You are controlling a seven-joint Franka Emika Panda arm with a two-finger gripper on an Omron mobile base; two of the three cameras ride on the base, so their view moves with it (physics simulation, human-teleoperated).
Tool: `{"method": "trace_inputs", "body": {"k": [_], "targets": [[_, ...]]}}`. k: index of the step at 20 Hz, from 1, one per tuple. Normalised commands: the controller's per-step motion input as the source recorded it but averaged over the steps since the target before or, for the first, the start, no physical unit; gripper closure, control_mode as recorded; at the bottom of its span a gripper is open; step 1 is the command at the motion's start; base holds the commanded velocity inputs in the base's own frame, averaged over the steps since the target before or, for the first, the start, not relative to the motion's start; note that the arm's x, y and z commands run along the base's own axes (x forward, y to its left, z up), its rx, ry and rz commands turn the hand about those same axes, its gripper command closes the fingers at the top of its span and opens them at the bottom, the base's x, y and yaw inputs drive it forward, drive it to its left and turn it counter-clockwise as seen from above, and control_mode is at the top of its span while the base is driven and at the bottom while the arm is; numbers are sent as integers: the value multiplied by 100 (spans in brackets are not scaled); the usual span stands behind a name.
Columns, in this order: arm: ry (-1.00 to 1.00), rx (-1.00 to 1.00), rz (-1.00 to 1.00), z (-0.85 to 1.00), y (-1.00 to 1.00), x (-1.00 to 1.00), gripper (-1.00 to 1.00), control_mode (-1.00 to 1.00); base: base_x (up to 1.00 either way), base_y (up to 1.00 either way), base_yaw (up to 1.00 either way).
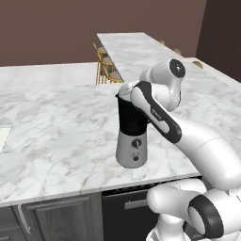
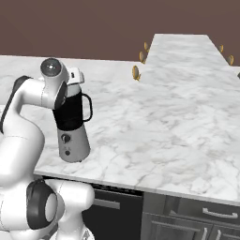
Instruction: Close the lid blender by securely placing the lid on top.
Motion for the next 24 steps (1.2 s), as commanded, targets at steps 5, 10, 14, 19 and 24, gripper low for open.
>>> {"method": "trace_inputs", "body": {"k": [5, 10, 14, 19, 24], "targets": [[1, 0, 0, 25, -12, 21, 100, -100, 0, 0, 0], [1, 0, 0, 9, -10, 0, 100, -100, 0, 0, 0], [0, 0, 0, -8, -11, -35, 100, -100, 0, 0, 0], [-1, 0, 0, -26, -3, -39, 100, -100, 0, 0, 0], [8, 0, 0, -7, 0, 1, 100, -100, 0, 0, 0]]}}
